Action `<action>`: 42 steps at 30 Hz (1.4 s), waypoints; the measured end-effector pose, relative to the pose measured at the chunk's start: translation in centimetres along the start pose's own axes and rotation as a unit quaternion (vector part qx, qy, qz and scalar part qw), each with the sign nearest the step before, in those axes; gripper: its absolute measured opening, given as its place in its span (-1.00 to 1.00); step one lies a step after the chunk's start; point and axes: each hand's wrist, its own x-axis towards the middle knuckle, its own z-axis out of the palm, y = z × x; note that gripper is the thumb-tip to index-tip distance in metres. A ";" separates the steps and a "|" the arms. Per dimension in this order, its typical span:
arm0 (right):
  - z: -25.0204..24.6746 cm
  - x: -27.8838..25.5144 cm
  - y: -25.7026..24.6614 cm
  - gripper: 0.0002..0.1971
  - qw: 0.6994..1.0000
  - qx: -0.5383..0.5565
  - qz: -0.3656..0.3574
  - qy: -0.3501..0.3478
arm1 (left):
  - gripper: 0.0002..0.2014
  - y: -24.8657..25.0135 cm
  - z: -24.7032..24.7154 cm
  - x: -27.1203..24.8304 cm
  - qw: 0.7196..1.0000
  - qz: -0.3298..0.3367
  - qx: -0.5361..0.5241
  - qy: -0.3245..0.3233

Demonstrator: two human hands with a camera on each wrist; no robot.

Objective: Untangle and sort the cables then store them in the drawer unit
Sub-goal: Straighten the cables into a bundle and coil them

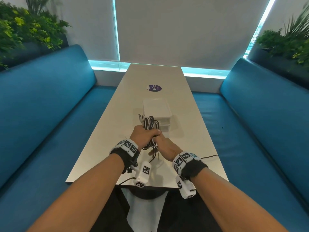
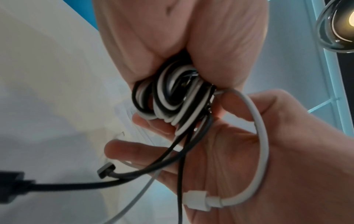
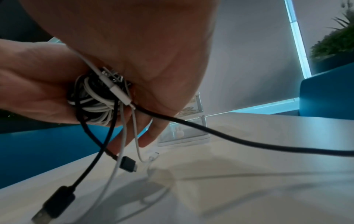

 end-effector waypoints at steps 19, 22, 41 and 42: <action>-0.5 2.3 1.4 -0.54 0.961 -0.275 0.003 -0.028 | -0.85 0.4 -0.6 0.5 0.994 0.003 -0.084 0.066; -0.4 2.2 1.5 -0.61 0.961 -0.270 0.002 -0.055 | -0.87 0.2 -0.5 0.6 0.995 0.008 -0.074 0.072; -0.3 2.6 1.3 -0.68 0.964 -0.252 -0.008 -0.081 | -0.74 0.9 -1.1 0.1 0.987 0.010 -0.158 -0.005; -0.2 2.6 1.5 -0.70 0.960 -0.267 -0.013 -0.080 | -0.73 0.8 -1.0 0.0 0.988 0.010 -0.155 0.002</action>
